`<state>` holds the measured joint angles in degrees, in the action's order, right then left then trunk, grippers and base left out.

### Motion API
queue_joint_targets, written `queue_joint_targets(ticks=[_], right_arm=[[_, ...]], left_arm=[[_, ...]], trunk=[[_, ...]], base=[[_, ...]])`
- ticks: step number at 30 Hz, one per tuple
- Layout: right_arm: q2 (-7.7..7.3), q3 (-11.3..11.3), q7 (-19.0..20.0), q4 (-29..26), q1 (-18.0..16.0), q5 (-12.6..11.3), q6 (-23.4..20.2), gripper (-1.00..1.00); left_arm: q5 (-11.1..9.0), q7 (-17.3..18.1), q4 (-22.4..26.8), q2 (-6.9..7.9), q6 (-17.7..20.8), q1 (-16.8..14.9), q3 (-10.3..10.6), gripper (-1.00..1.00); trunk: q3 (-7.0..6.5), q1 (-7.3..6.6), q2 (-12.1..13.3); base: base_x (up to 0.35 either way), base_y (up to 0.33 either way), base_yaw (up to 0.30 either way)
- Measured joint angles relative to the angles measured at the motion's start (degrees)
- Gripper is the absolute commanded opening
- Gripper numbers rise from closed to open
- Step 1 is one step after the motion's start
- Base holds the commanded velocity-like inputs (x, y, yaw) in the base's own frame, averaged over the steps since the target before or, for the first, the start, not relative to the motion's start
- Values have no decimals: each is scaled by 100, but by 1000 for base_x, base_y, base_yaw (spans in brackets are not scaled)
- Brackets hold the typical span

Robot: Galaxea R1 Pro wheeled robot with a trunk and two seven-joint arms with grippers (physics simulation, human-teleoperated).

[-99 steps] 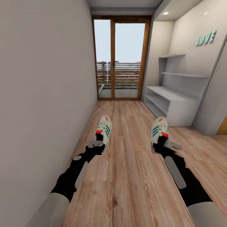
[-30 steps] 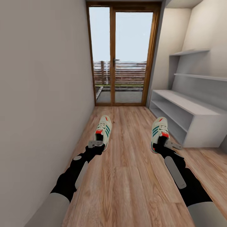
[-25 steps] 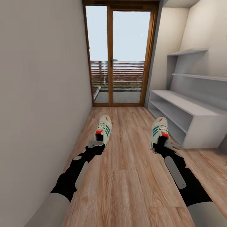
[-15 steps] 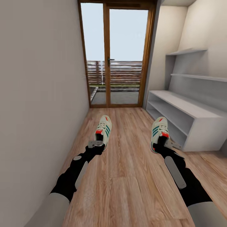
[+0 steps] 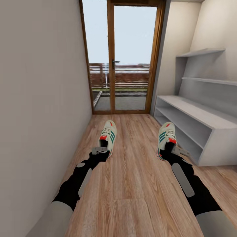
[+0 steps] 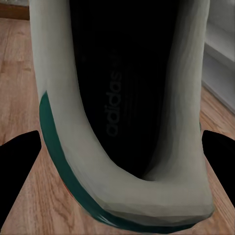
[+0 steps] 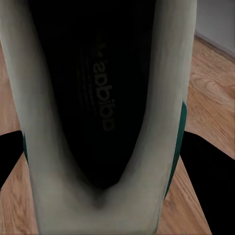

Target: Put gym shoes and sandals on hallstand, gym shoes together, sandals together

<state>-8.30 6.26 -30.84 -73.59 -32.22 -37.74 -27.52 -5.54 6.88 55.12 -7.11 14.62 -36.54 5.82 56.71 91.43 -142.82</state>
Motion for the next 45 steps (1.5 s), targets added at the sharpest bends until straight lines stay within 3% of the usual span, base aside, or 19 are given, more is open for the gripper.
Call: queue_joint_targets(ticks=[34,45], right_arm=[[-7,-9,-9,-7,0,0,2,-100],[-8,-9,-9,-8,-1,0,0,-100]], left_arm=[[0,0,-1,0,0,0,-2,-100],[0,0,-2,-1,-1,-1,-3,-100]], trunk=[[0,0,0],[0,0,0]], base=[[349,0,-1],[349,0,-208]])
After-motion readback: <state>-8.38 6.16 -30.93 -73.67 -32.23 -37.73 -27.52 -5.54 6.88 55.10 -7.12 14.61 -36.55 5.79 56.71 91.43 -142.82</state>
